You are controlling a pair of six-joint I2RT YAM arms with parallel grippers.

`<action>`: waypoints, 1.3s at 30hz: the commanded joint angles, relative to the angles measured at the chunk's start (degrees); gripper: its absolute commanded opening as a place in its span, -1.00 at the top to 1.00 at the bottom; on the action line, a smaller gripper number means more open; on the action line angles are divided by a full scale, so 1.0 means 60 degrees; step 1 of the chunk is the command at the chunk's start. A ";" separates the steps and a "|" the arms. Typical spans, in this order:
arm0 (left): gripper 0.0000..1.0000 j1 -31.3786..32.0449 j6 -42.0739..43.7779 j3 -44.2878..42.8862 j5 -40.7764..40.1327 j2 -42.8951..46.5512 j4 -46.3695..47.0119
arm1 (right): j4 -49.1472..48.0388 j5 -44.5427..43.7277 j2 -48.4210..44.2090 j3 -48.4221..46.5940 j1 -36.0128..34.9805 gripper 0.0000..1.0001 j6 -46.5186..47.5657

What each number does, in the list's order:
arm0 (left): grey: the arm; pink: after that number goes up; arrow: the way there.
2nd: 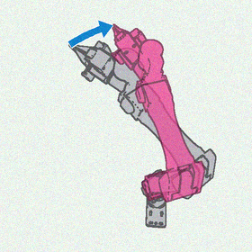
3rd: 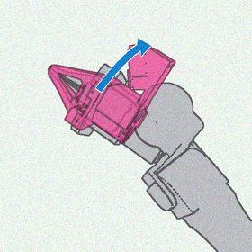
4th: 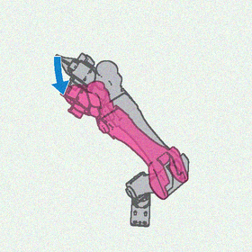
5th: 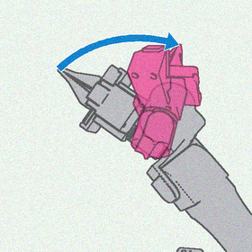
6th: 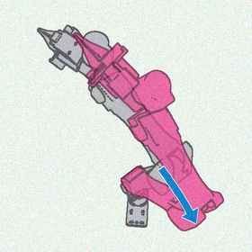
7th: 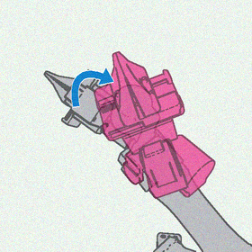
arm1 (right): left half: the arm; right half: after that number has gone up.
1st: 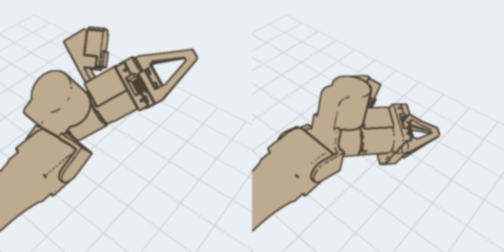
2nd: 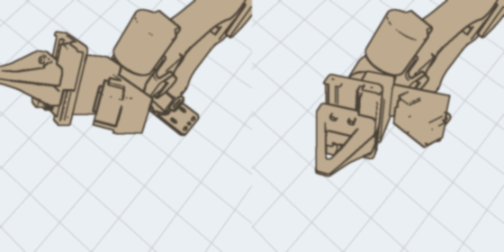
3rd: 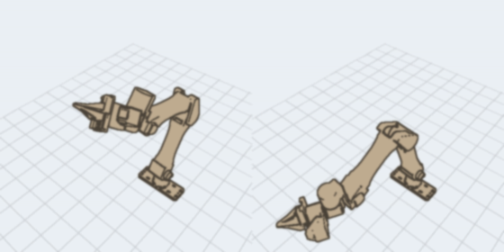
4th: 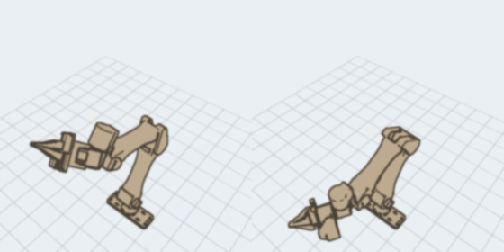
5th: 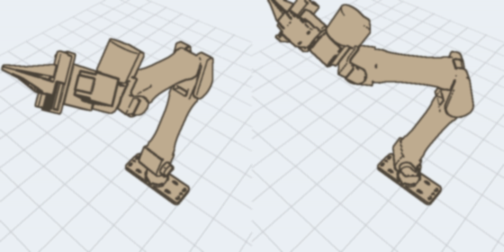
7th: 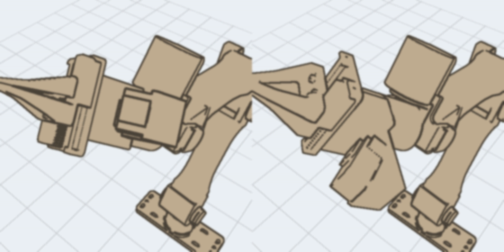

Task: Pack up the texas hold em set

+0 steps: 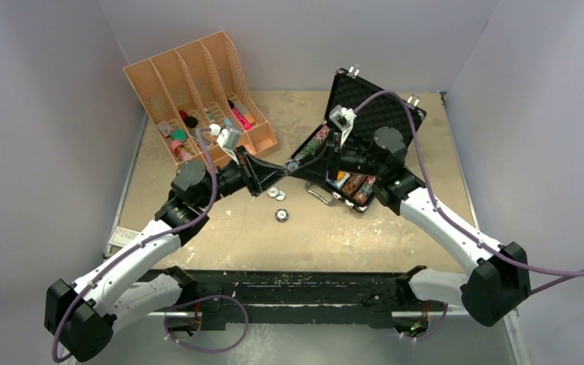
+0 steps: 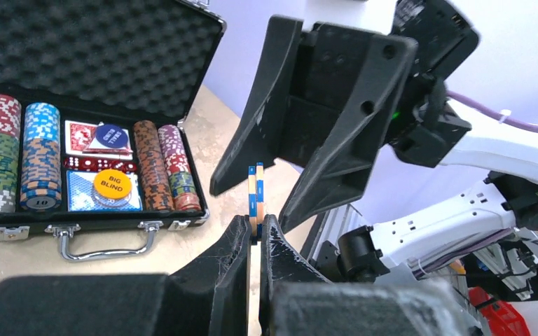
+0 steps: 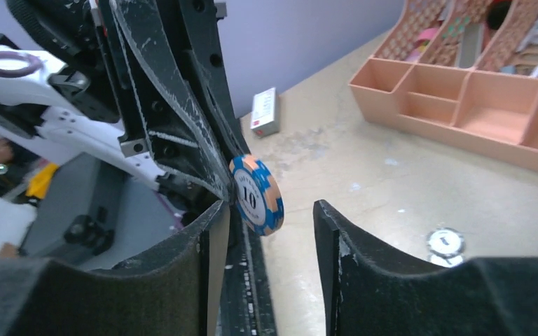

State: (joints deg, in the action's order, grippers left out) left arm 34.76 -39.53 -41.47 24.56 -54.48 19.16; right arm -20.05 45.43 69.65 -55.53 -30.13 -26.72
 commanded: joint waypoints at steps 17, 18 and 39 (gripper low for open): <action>1.00 -0.0235 -0.0075 0.0186 0.1072 0.0750 0.0843 | -0.3172 0.1807 -0.0025 0.0293 0.0007 0.13 -0.1831; 1.00 -0.0228 -0.0077 0.0199 0.1098 0.0758 0.0844 | -0.3254 0.1661 -0.0009 0.0309 0.0008 0.16 -0.1919; -0.30 -0.0228 0.1357 0.0058 -0.4746 0.2253 -0.2735 | 0.0906 -0.1751 0.0249 -0.0651 0.0004 1.00 0.1689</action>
State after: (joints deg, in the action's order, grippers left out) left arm 33.76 -35.66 -38.00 12.56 -45.32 9.06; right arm -28.56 46.46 70.89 -52.47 -30.09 -30.65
